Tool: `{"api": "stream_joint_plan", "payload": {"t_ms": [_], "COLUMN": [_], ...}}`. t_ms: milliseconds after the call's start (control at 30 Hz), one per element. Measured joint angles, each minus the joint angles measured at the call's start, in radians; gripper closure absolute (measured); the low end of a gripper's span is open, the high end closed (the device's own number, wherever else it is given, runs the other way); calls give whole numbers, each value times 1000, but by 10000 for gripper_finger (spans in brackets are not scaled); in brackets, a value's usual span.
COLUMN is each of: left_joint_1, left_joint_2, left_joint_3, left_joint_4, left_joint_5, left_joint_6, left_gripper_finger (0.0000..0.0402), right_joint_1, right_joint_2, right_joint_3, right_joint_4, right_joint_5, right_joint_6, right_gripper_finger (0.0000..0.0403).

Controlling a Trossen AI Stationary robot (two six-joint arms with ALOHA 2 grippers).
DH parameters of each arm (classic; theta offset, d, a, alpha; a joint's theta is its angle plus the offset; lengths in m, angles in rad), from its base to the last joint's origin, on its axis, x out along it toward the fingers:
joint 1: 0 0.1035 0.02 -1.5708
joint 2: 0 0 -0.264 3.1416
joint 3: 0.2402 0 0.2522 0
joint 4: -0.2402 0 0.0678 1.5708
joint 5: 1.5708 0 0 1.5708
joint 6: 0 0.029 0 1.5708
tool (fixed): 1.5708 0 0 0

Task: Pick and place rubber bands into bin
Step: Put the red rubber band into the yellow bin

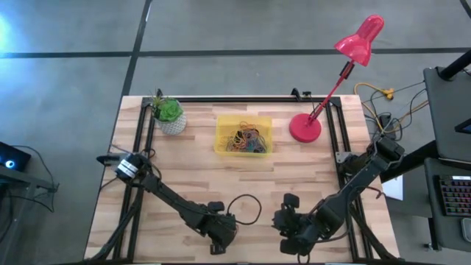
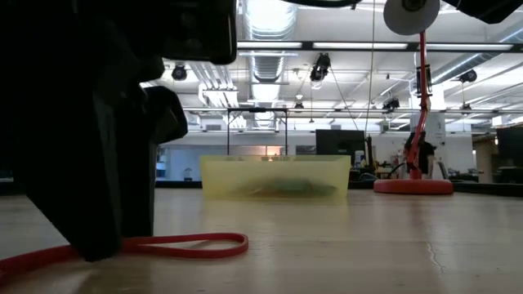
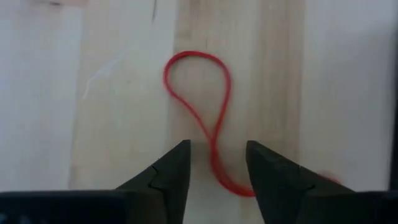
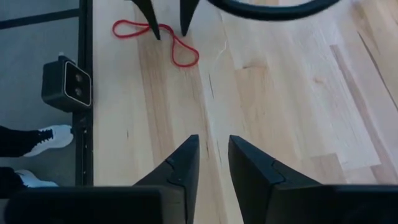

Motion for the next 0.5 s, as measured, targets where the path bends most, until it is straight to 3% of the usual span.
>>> {"api": "stream_joint_plan", "payload": {"t_ms": [233,500], "left_joint_1": [13,21], "left_joint_2": [1,23], "left_joint_3": [0,-3], "left_joint_4": [-18,-22], "left_joint_5": [-2,12], "left_joint_6": [-16,-80], "left_gripper_finger": [241,273], "right_joint_1": [0,0], "right_joint_2": [0,0], "right_joint_3": [-5,-9], "right_joint_4": [1,0], "right_joint_5": [0,-1], "right_joint_6": [2,2], "right_gripper_finger": [333,328]}}
